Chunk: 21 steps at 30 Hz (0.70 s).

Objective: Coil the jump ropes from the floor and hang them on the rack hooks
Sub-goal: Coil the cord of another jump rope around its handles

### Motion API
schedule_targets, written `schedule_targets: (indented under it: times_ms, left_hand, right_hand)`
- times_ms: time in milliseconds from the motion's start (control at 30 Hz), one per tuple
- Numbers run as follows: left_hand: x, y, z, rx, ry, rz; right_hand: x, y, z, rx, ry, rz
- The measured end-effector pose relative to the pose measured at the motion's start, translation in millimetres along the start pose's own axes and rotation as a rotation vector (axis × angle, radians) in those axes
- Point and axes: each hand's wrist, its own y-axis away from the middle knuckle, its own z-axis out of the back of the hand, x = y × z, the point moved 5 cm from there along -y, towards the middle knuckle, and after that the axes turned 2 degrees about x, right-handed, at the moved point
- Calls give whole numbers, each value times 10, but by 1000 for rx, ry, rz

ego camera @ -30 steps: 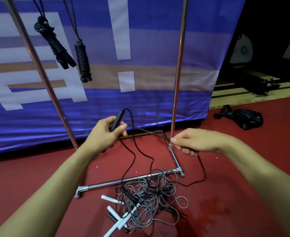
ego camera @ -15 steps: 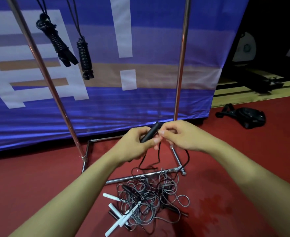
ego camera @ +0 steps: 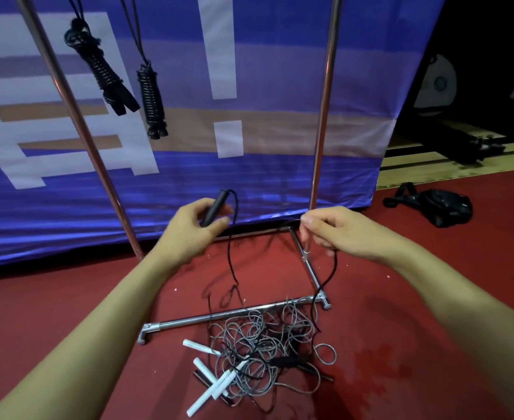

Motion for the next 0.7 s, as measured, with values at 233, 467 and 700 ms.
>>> schedule_targets:
  times_ms: [233,467,700]
  left_hand:
    - [-480,212,-702,309,208,-63]
    - [-189,25,-217,141,80,-1]
    - [211,-84,143,-48,16,68]
  right_hand:
    - [204,-151,-145,-109,-11,67]
    - [-199,30,-51,187,124,-187]
    - [-529,159,81,349,220,-269]
